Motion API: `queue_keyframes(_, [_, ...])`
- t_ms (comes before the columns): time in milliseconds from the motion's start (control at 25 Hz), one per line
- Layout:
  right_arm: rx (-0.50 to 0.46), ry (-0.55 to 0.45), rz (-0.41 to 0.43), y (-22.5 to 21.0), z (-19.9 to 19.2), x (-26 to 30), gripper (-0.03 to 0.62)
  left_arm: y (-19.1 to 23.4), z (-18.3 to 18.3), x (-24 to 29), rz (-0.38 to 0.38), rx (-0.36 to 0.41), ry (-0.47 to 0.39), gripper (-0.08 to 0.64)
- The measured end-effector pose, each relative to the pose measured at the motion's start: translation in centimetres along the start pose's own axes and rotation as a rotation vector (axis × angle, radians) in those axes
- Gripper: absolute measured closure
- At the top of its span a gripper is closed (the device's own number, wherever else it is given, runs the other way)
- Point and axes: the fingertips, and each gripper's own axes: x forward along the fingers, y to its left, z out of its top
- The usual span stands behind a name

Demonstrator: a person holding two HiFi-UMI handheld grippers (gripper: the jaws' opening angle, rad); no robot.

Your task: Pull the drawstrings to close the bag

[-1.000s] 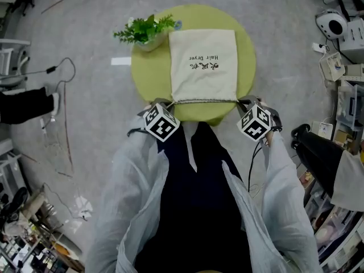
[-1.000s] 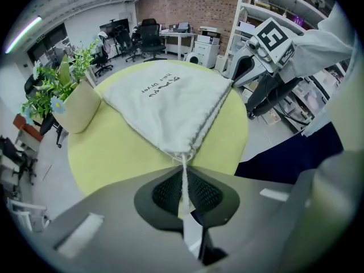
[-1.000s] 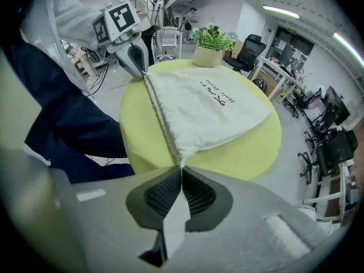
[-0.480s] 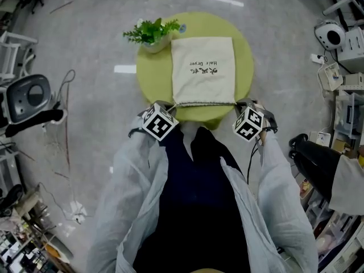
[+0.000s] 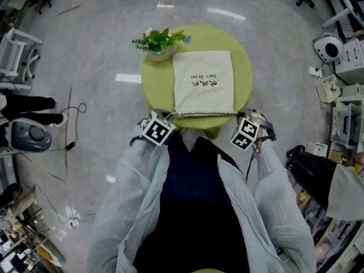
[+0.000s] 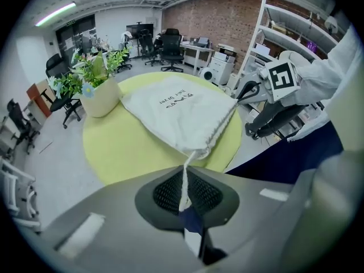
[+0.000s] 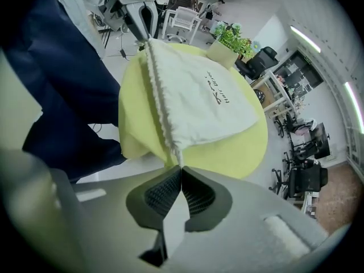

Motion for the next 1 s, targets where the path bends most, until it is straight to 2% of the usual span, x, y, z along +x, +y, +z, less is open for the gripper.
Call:
queue_keyframes(120, [-0.014, 0.016, -0.022, -0.3, -0.4, -0.3, 0.582, 0.2, -0.2, 0.1, 0.016, 0.046, 0.018, 0.54])
queue_keyframes(360, [-0.016, 0.031, -0.038, -0.4, -0.8, -0.7, 0.583, 0.6, -2.1, 0.2, 0.011, 0.051, 0.106, 0.54])
queue_keyframes(600, [-0.008, 0.034, -0.05, -1.1, -1.4, -1.4, 0.583, 1.7, -1.2, -0.3, 0.04, 0.101, 0.103, 0.54])
queue_keyframes(1000, [-0.057, 0.067, -0.097, -1.5, -2.8, -1.4, 0.584, 2.3, -2.0, -0.2, 0.094, 0.142, 0.128, 0.54])
